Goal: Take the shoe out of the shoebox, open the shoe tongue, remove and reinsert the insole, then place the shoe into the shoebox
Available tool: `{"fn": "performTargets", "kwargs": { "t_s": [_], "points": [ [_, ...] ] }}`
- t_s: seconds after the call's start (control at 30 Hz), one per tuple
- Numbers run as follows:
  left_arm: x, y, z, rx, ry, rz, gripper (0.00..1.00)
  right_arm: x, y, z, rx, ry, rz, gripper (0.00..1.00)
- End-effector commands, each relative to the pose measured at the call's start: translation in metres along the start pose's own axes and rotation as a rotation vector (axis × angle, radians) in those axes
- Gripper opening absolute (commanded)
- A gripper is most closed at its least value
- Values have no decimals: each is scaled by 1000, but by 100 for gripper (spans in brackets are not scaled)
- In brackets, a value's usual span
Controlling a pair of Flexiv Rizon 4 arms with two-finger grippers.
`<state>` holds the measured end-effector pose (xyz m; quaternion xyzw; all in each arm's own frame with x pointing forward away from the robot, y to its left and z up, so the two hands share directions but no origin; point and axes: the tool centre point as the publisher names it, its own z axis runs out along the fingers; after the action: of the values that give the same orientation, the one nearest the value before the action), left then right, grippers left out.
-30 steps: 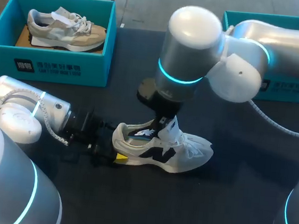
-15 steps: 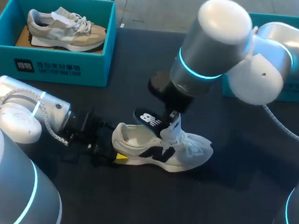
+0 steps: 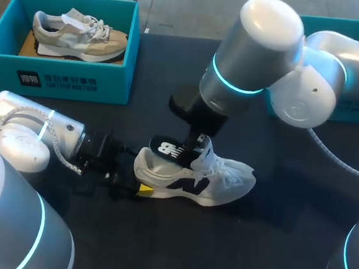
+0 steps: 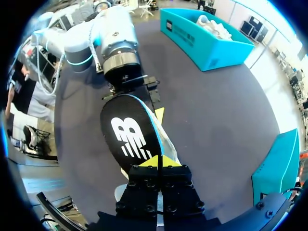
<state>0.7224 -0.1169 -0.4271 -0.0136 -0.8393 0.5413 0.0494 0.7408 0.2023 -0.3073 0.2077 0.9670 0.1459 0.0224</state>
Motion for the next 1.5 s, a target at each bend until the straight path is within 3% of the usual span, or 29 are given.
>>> {"fn": "performTargets", "kwargs": {
  "t_s": [0.03, 0.47, 0.7, 0.73, 0.8, 0.9, 1.17, 1.5],
  "points": [
    [-1, 3, 4, -3, 0, 0, 0, 2, 16, 12, 13, 16, -11, 0],
    [-1, 3, 4, -3, 0, 0, 0, 2, 41, 20, -1, 33, -12, 0],
    [-1, 3, 4, -3, 0, 0, 0, 0, 40, 20, 17, 89, 10, 0],
    [-1, 3, 4, -3, 0, 0, 0, 0, 39, 20, 22, 99, 14, 3],
    [-1, 3, 4, -3, 0, 0, 0, 0, 38, 20, 33, 130, 16, 28],
    [-1, 3, 4, -3, 0, 0, 0, -1, 36, 19, 52, 156, 14, 43],
    [-1, 3, 4, -3, 0, 0, 0, -5, 37, 16, 75, 241, 8, 47],
    [-1, 3, 4, -3, 0, 0, 0, -5, 32, 10, 82, 422, 10, 47]
  ]
}}
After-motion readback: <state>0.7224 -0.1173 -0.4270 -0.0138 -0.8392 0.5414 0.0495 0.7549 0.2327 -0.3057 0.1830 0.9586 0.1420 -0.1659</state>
